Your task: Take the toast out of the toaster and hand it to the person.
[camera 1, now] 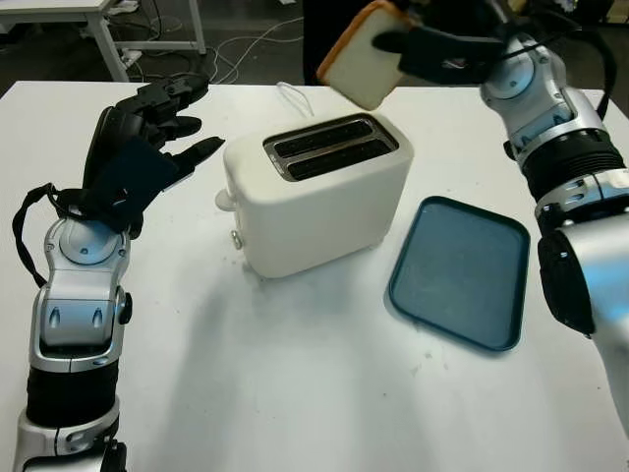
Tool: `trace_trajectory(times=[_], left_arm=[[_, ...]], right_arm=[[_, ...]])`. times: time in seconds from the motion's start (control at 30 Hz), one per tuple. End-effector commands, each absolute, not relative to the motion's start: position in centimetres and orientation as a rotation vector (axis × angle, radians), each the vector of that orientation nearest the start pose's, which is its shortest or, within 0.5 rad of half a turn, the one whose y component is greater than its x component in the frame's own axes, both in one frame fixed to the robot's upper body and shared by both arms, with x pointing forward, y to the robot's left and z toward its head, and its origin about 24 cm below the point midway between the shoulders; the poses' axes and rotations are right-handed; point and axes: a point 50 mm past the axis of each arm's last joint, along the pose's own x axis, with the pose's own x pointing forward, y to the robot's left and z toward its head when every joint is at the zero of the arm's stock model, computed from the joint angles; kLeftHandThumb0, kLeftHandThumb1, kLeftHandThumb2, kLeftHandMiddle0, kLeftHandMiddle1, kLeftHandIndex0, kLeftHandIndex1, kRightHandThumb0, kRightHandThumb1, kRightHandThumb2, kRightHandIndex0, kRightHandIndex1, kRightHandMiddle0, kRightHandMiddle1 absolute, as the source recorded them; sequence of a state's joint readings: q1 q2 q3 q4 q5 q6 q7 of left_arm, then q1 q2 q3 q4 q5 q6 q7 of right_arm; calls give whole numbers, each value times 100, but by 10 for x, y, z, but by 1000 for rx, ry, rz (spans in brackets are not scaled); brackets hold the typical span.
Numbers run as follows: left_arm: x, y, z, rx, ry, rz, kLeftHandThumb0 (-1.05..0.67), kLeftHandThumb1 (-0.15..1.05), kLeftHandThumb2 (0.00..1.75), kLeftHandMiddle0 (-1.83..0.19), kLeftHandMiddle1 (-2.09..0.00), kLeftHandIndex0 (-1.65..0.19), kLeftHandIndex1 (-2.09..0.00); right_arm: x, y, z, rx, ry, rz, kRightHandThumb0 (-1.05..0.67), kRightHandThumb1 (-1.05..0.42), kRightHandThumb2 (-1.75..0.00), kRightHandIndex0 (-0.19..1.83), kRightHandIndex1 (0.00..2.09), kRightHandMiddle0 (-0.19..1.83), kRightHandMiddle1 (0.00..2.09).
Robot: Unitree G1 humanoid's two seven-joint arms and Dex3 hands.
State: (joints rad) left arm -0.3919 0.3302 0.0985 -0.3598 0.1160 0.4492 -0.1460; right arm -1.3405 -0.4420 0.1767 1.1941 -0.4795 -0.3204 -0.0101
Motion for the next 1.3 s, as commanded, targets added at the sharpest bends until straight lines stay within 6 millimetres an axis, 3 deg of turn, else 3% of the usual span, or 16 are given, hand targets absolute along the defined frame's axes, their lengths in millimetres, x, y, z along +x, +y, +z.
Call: trace_trajectory(times=[0.0, 0.3, 0.5, 0.67, 0.7, 0.73, 0.77, 0.8, 0.83, 0.9, 1.0, 1.1, 1.27], left_arm=[[291, 191, 202, 424, -301, 3, -37, 92, 8, -37, -60, -59, -1], [291, 190, 201, 424, -301, -2, -37, 92, 8, -37, -59, -59, -1], [291, 191, 201, 427, -297, -1, -37, 92, 9, -38, -59, -59, -1], [290, 191, 200, 423, -298, -1, -37, 92, 8, -38, -59, -59, -1], [290, 191, 200, 421, -297, -1, -37, 92, 8, -37, -59, -59, -1], [290, 191, 200, 419, -296, 0, -36, 92, 9, -37, -58, -59, -1], [290, 191, 200, 417, -296, 1, -36, 92, 9, -37, -58, -59, -1], [290, 192, 200, 414, -296, 1, -36, 92, 9, -37, -58, -59, -1], [290, 192, 200, 412, -295, 1, -36, 92, 9, -37, -58, -58, -1], [290, 192, 200, 413, -294, 2, -36, 92, 9, -37, -58, -58, -1], [290, 192, 199, 415, -296, 2, -37, 92, 9, -37, -58, -58, -1], [290, 191, 199, 414, -296, 4, -37, 92, 9, -37, -58, -59, -1], [290, 192, 199, 410, -296, 4, -38, 92, 9, -37, -58, -59, -1]], right_arm=[[421, -186, 288, -919, -425, -76, -42, -92, -42, 102, 175, 76, 175], [421, -226, 262, -779, -270, -297, -32, -92, -38, 91, 175, 63, 175], [419, -235, 241, -750, -216, -371, -26, -92, -29, 90, 175, 72, 174], [419, -238, 222, -757, -132, -373, -22, -92, -31, 80, 175, 59, 164], [419, -238, 218, -759, -115, -361, -20, -92, -33, 76, 175, 61, 147], [419, -238, 215, -744, -107, -350, -20, -92, -35, 71, 174, 72, 110], [418, -238, 212, -724, -102, -347, -20, -92, -35, 70, 175, 75, 104], [418, -237, 209, -717, -101, -344, -19, -92, -32, 71, 175, 72, 120], [418, -236, 206, -712, -99, -342, -17, -92, -31, 73, 175, 60, 151], [418, -233, 201, -714, -88, -344, -14, -92, -30, 73, 175, 52, 168], [419, -229, 196, -687, -67, -351, -15, -92, -30, 67, 175, 42, 173], [418, -227, 190, -665, -78, -346, -8, -92, -29, 65, 175, 43, 174], [418, -226, 183, -664, -33, -327, -11, -92, -31, 61, 175, 39, 174]])
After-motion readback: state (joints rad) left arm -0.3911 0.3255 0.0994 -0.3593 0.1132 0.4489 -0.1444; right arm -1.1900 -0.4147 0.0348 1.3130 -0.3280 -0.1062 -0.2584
